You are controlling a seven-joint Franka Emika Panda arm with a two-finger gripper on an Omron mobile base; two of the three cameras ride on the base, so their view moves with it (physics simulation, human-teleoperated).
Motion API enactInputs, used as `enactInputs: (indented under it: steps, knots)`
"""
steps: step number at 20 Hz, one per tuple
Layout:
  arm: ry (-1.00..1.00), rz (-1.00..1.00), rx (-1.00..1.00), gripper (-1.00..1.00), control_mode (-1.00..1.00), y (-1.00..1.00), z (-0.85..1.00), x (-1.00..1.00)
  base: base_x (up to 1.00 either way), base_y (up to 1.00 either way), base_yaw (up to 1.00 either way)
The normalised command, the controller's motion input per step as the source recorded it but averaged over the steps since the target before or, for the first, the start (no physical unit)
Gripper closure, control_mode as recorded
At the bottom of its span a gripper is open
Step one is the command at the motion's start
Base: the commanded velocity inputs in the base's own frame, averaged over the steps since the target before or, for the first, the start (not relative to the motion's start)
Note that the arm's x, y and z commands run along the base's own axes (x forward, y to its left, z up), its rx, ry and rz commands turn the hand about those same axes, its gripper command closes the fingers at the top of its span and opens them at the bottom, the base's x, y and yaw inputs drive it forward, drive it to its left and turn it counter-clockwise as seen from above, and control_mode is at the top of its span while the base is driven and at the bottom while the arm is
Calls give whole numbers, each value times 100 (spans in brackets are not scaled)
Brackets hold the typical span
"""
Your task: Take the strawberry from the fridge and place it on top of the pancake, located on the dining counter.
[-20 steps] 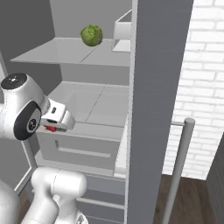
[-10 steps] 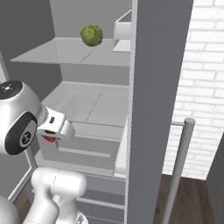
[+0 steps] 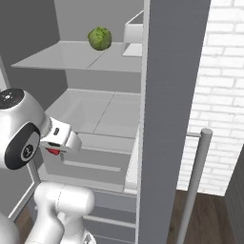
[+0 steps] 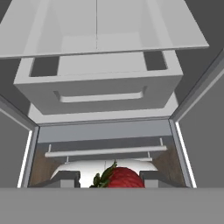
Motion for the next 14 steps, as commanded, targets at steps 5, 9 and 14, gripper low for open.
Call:
enactInputs:
  steps: [5,9,14]
  knots:
    - [0,0,0,100,100,0,0,-1,-25,4,0]
    - [0,0,0,100,100,0,0,0,-58,41,-7]
    - [0,0,0,100,100,0,0,0,-61,26,-16]
